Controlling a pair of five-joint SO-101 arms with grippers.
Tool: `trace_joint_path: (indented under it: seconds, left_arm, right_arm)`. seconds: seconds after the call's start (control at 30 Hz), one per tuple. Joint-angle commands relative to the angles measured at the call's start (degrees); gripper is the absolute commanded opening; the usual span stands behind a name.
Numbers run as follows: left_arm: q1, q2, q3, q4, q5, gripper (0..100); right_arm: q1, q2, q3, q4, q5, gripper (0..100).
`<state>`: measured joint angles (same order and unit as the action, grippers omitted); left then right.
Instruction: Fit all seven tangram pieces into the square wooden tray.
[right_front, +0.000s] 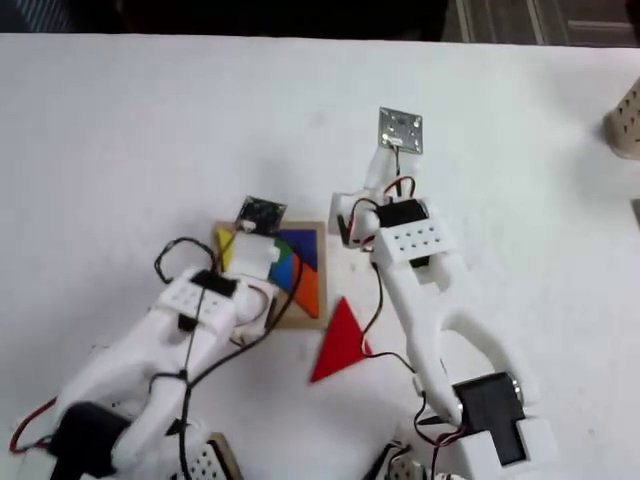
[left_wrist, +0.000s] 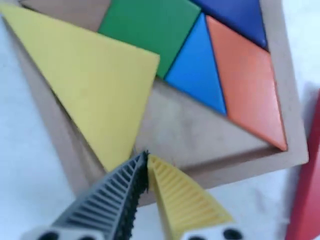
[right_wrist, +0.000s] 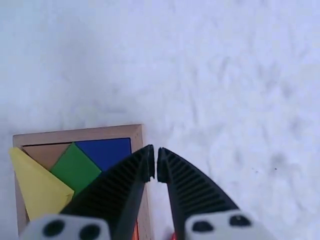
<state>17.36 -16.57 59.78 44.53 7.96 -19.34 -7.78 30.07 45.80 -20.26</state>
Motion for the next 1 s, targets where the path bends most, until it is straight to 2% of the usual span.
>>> trace_joint_path:
  seconds: [0.0,0.27,0.47,0.67,0.97]
  left_arm:
    - [-1.01,4.18,-5.71,3.34,0.62,2]
    - [-6.37,0.31,-6.24,7.47,0.00,2]
    - [-10.51,-2.15,-6.24,7.47,0.09,2]
    - [-10.15,-4.00,-6.51,7.47,0.09,2]
    - [-4.35,-18.86,-6.15,10.20,0.44,2]
  right_arm:
    - [0.84,-0.48,-0.26,-1.19,0.26,1.7]
    - [0.92,-0.48,-0.26,-1.36,0.26,1.7]
    - [0.84,-0.48,-0.26,-1.45,0.35,1.7]
    - [0.75,-0.48,-0.26,-1.45,0.53,1.7]
    - [0.57,-0.48,-0.26,-1.54,0.62,1.7]
